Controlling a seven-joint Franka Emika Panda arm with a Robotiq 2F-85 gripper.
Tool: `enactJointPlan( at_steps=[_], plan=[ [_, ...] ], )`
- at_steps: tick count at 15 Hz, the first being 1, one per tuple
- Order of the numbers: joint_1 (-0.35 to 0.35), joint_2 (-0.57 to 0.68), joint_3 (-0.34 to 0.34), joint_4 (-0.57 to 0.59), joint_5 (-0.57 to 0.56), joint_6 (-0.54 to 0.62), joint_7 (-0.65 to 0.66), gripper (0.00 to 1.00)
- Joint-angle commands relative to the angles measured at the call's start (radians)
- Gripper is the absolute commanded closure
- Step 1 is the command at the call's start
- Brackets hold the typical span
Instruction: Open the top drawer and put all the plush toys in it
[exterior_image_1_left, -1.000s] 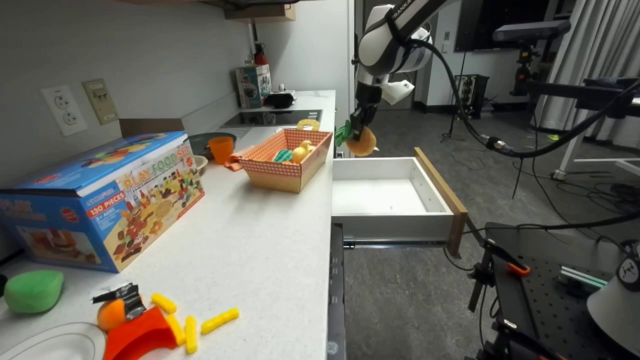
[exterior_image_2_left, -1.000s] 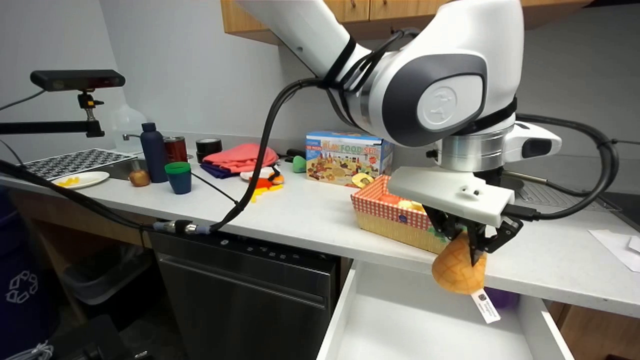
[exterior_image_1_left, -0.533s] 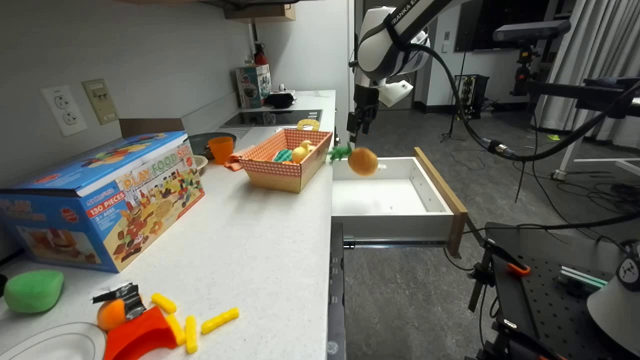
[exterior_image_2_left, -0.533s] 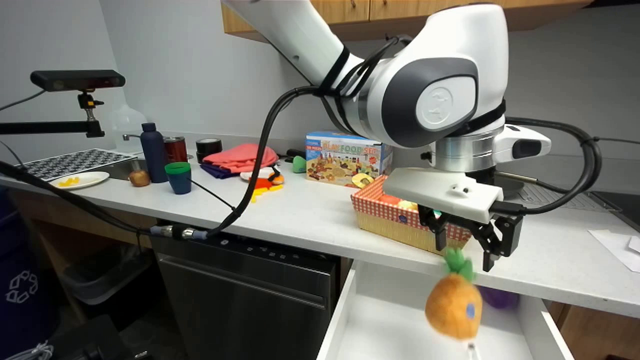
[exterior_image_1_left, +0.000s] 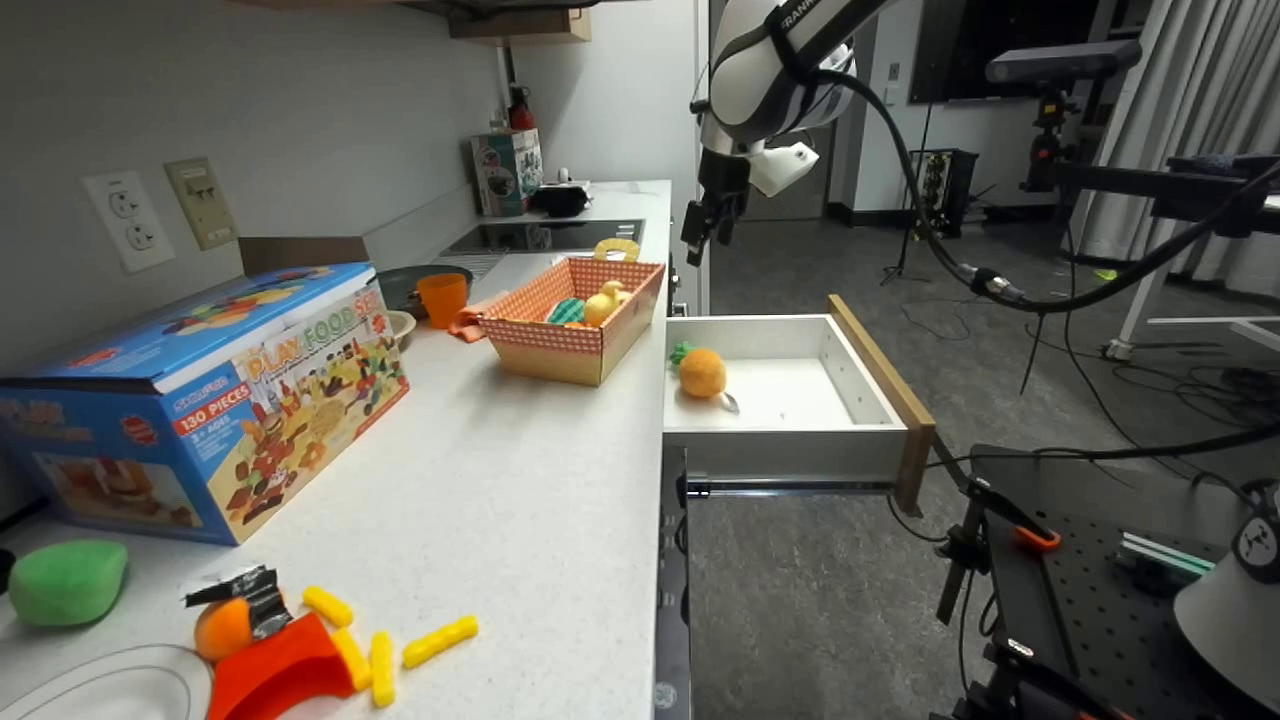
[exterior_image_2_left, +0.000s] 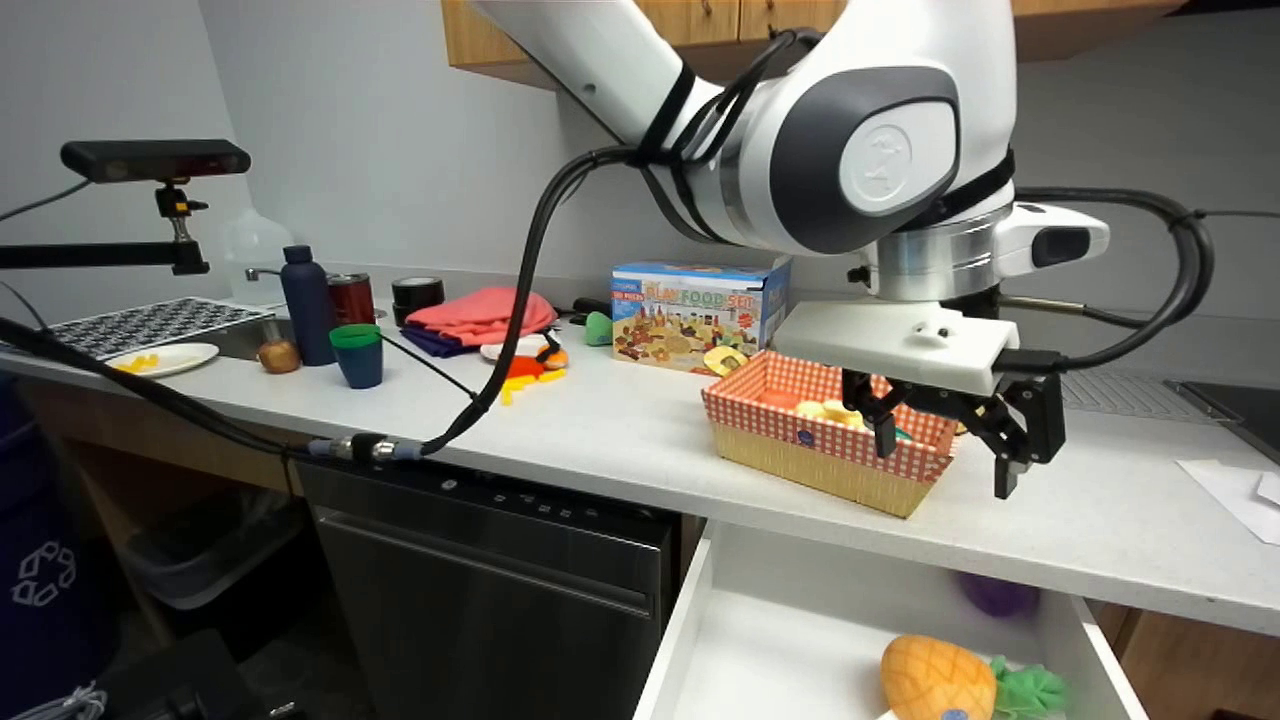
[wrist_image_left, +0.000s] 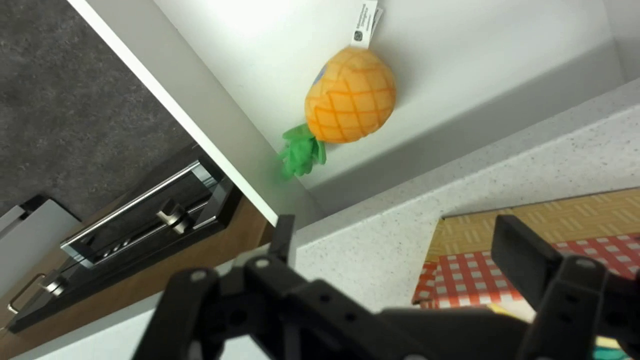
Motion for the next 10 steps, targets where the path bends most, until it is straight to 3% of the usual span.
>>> enactJointPlan(
  at_steps=[1,10],
  plan=[
    [0.022,0.015,0.000,0.063,0.005,-0.006,0.010,0.00],
    [0.055,0.130,0.046,0.262,0.014,-0.037,0.011,0.00]
  ],
)
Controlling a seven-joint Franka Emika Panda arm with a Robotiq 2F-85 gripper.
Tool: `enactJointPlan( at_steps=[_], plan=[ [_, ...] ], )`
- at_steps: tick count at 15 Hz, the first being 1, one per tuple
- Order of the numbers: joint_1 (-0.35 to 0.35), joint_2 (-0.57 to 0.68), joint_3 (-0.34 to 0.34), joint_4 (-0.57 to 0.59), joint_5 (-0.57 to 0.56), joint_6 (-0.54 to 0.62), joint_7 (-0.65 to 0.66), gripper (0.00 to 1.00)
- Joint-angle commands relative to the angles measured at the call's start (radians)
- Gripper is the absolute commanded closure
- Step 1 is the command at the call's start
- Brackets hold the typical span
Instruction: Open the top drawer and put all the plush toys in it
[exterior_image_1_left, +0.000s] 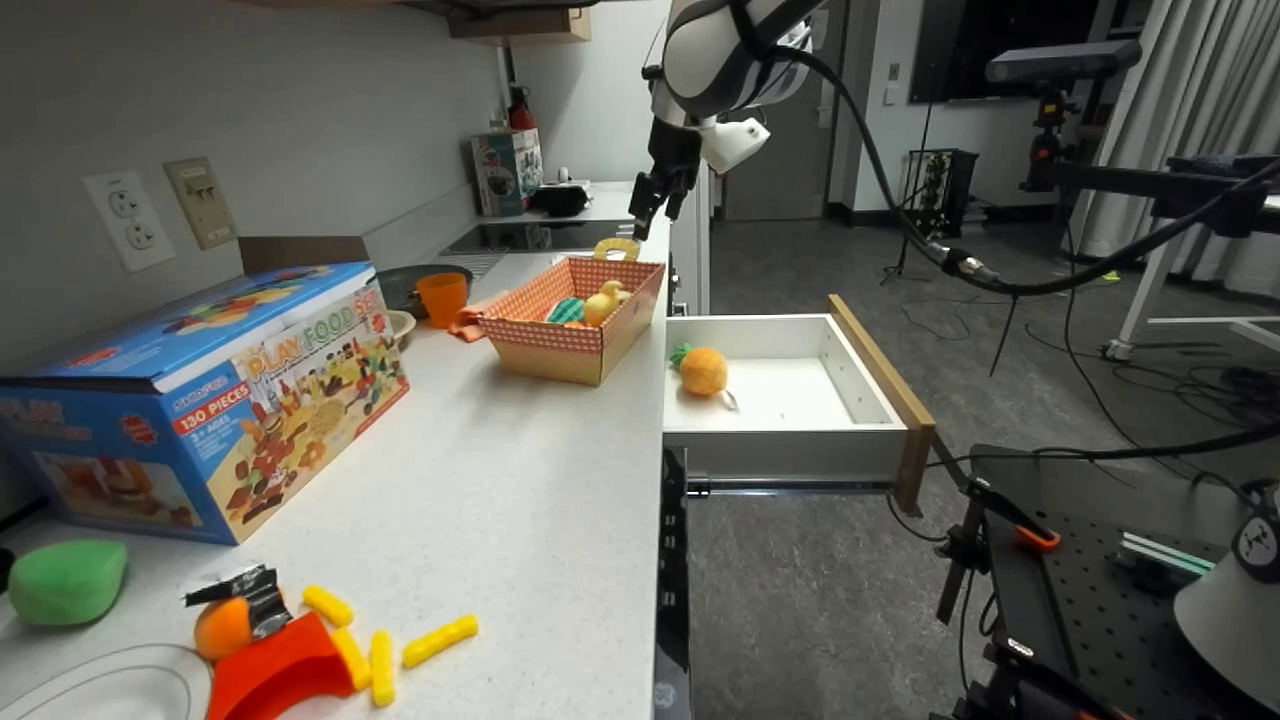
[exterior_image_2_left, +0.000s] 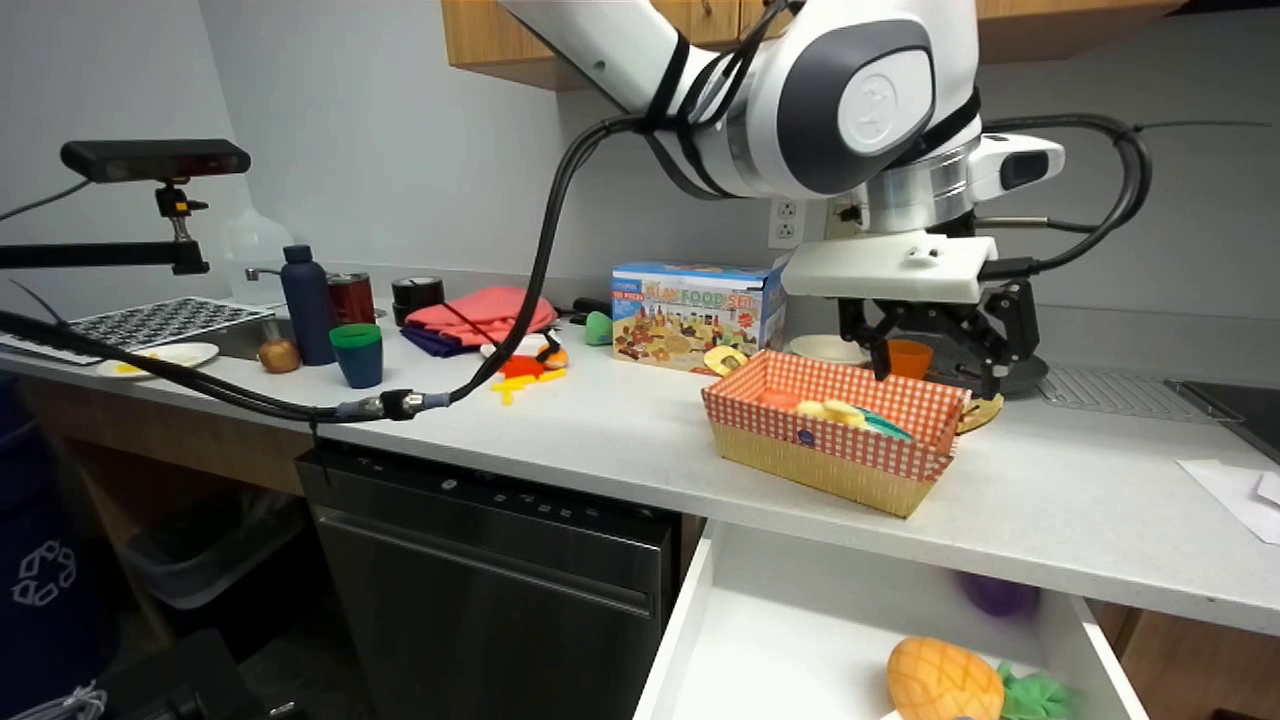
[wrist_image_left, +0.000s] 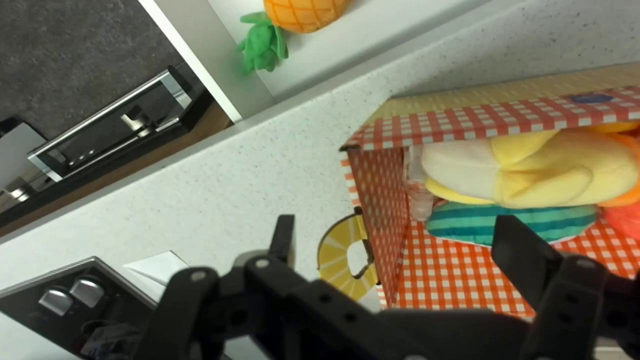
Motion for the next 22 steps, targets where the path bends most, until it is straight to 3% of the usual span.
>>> enactJointPlan(
  at_steps=[1,7,13,22],
  plan=[
    [0.017,0.089,0.011,0.120,0.013,-0.040,0.012,0.00],
    [0.024,0.184,0.058,0.219,0.026,-0.086,-0.003,0.00],
    [0.027,0.187,0.110,0.224,0.045,-0.145,-0.037,0.00],
    [0.056,0.253,0.099,0.255,0.006,-0.188,-0.027,0.00]
  ],
)
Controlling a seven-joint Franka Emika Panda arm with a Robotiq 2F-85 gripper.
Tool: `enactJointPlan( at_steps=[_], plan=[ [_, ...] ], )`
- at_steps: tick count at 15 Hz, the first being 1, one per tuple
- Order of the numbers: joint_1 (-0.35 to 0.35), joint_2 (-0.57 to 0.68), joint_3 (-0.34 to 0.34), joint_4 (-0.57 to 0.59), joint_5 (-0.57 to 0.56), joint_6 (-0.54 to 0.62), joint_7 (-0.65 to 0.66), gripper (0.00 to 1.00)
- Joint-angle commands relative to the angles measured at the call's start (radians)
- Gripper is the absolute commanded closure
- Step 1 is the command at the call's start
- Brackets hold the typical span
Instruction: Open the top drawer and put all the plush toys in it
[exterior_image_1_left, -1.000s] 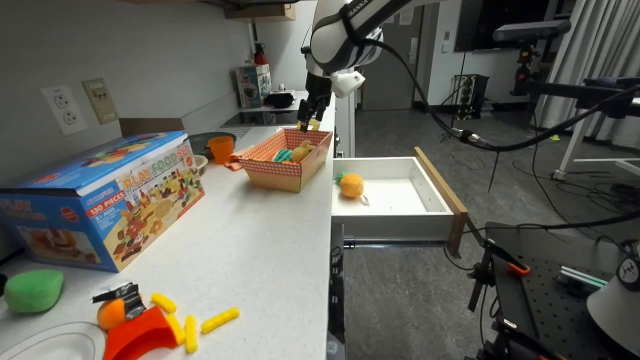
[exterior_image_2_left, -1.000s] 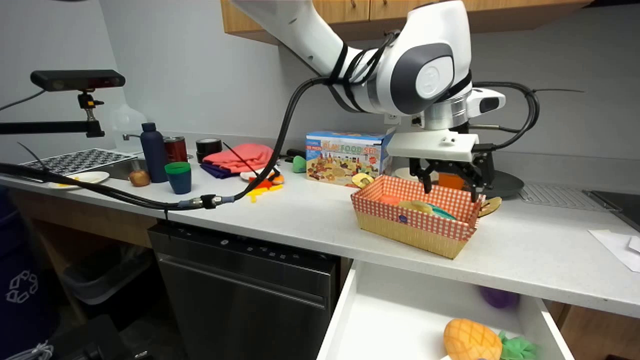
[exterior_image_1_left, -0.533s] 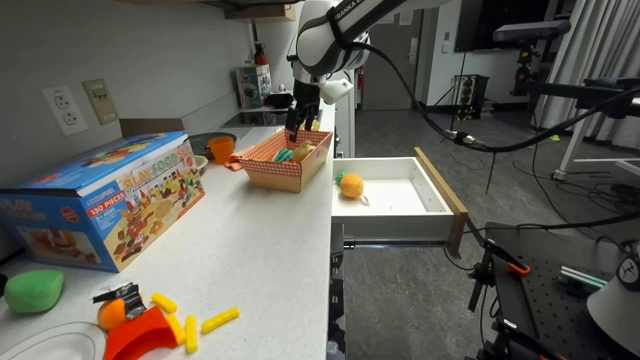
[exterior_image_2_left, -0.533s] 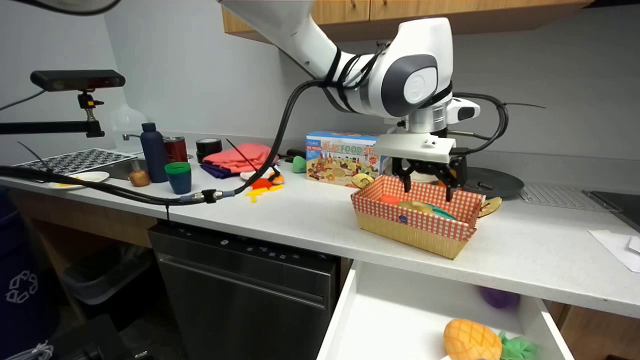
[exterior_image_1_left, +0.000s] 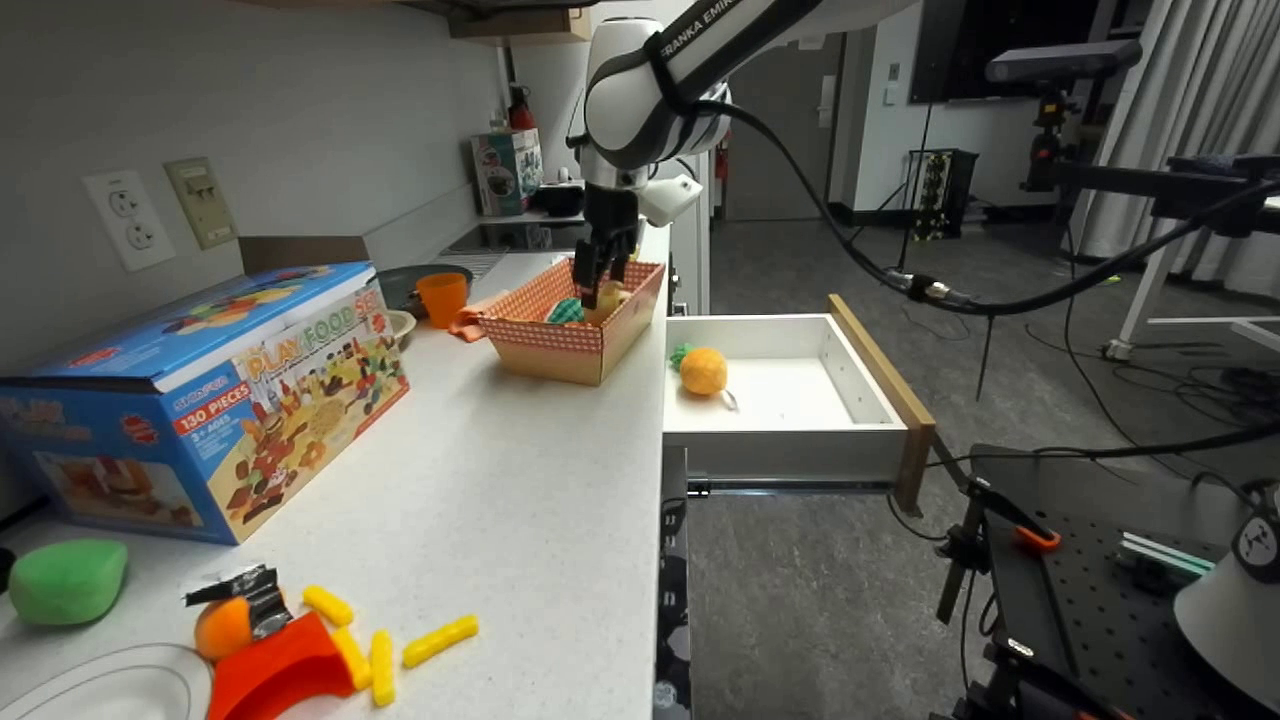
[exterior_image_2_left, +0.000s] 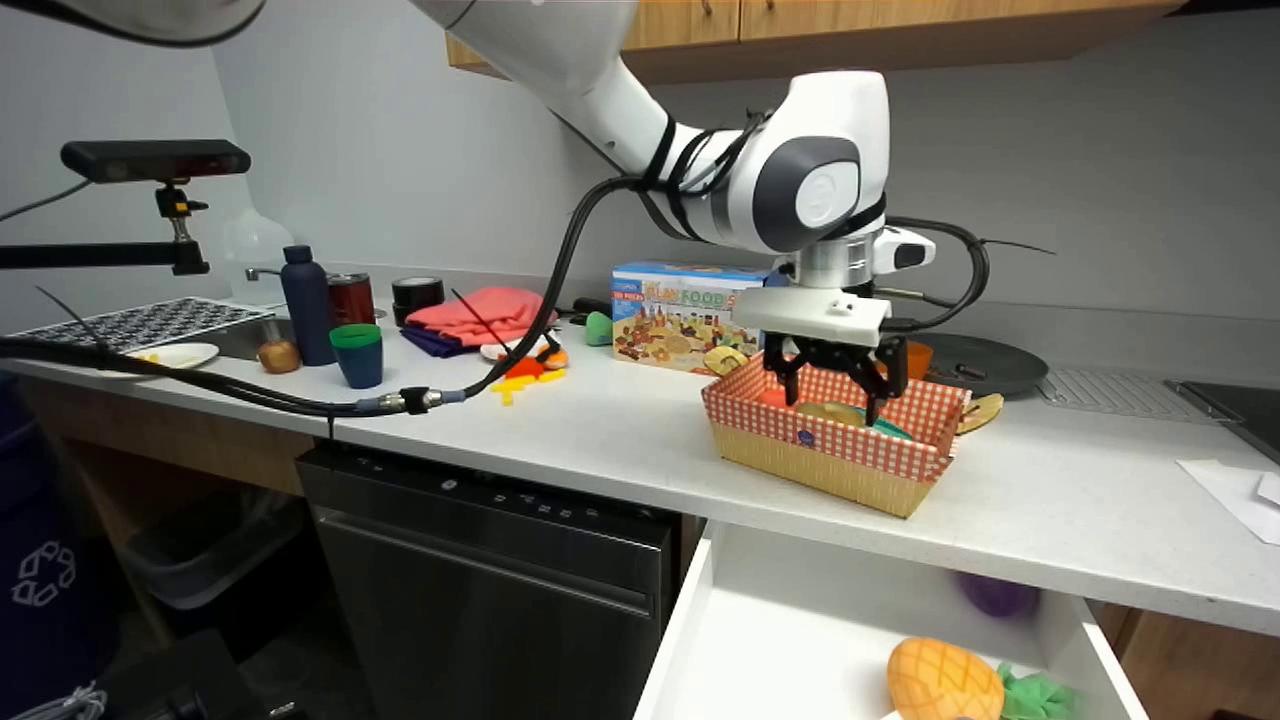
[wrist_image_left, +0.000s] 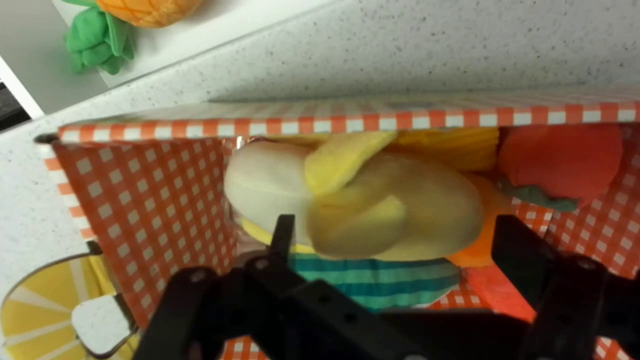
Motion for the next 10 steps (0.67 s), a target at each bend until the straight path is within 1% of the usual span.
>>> enactJointPlan(
  at_steps=[1,5,6,7,10],
  plan=[
    [0.026,0.058,-0.020,0.066,-0.016,-0.027,0.000,0.00],
    [0.033,0.102,-0.031,0.103,-0.031,-0.040,0.013,0.00],
    [0.032,0.111,-0.034,0.111,-0.032,-0.036,0.014,0.25],
    [0.029,0.117,-0.034,0.118,-0.032,-0.036,0.012,0.26],
    [0.022,0.124,-0.036,0.136,-0.023,-0.034,0.015,0.51]
  ],
)
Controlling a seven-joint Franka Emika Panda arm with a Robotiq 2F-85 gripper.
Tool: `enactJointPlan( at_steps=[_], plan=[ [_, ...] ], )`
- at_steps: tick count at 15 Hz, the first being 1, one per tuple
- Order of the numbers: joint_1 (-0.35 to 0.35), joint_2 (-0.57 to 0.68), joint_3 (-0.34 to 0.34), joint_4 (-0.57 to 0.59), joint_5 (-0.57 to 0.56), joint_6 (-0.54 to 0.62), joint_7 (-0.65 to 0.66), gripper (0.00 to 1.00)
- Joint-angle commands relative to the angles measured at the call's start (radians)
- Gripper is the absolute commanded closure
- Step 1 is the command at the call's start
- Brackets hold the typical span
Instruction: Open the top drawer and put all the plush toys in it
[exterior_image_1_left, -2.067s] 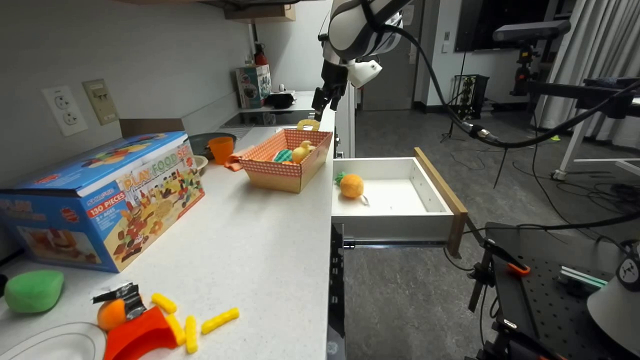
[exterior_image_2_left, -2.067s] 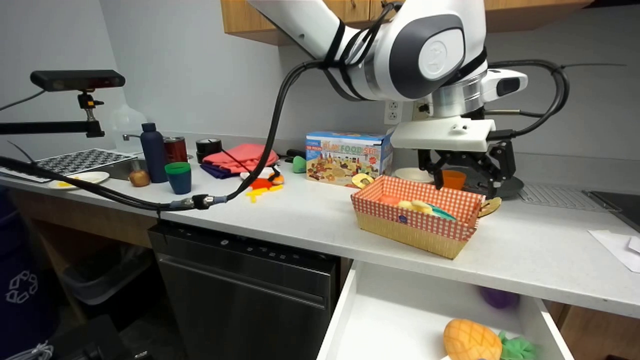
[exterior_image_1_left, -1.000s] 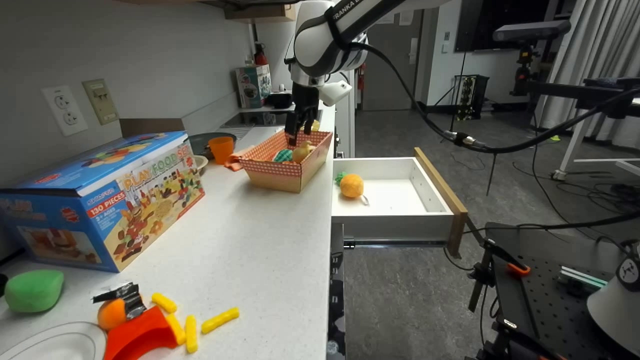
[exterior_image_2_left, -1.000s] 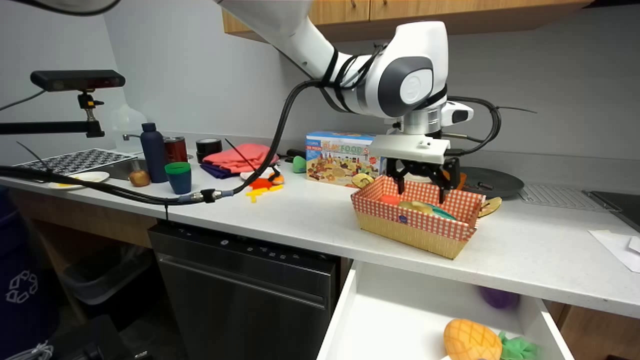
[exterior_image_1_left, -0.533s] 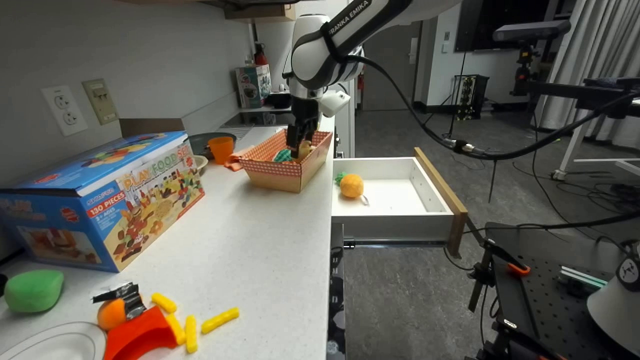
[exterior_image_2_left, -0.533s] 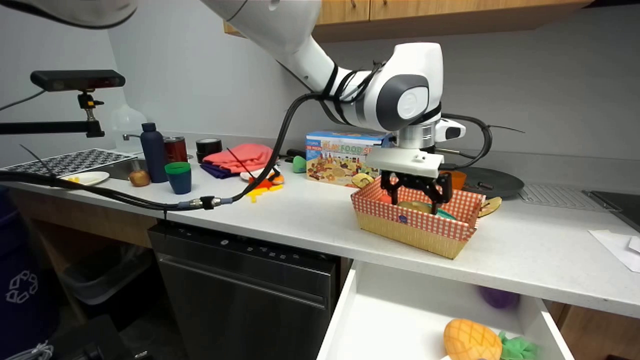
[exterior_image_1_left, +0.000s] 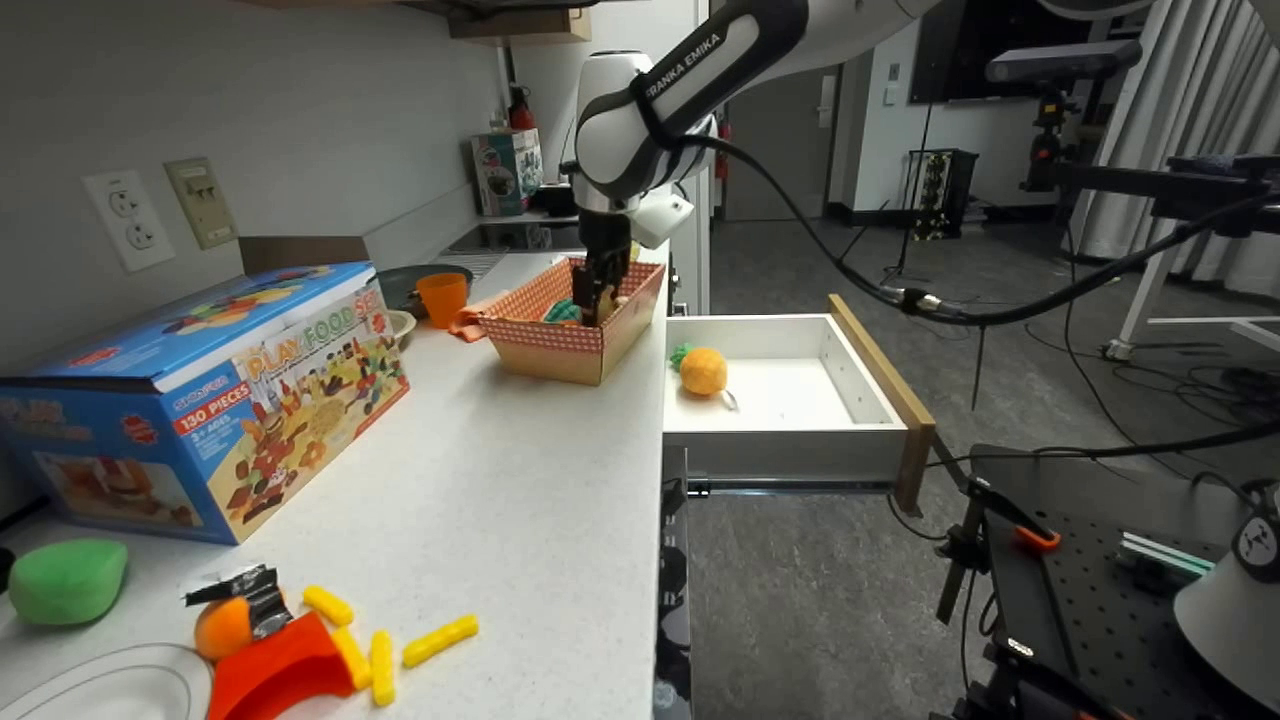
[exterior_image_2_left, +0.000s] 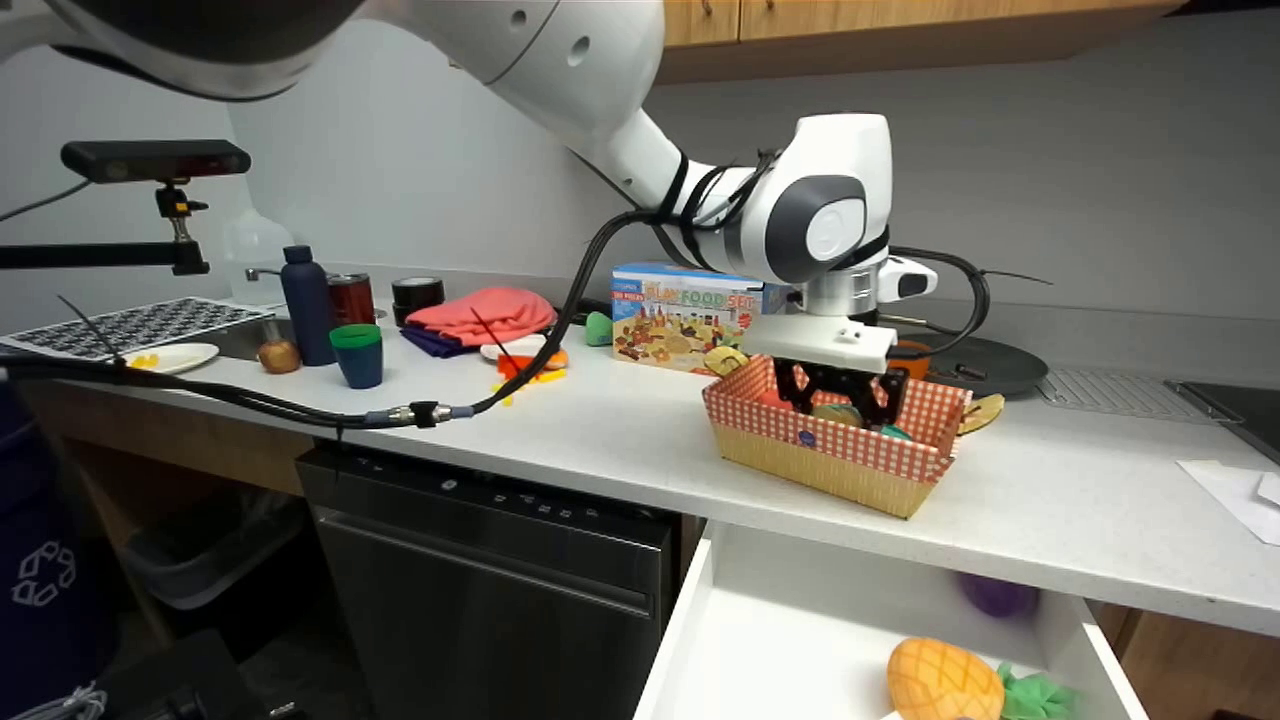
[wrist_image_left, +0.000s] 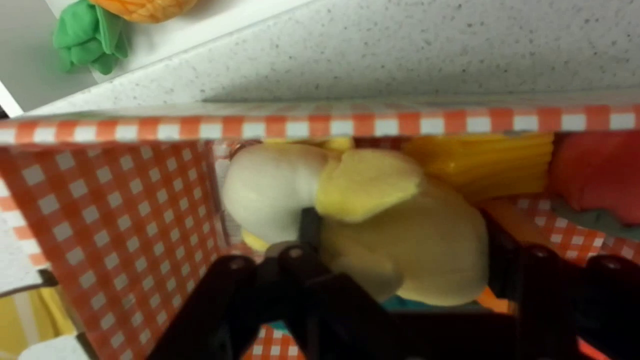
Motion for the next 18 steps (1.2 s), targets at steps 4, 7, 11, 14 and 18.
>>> enactJointPlan(
  at_steps=[4,7,11,14,18],
  plan=[
    [-0.003,-0.004,-0.018,0.040,0.007,-0.012,0.006,0.78],
    [-0.018,-0.066,-0.018,-0.006,0.020,0.028,-0.006,0.99],
    [-0.041,-0.169,-0.021,-0.094,0.042,0.106,-0.013,0.98],
    [-0.052,-0.269,-0.032,-0.204,0.044,0.162,-0.012,0.97],
    [-0.046,-0.364,-0.069,-0.350,0.029,0.201,0.007,0.97]
  ],
)
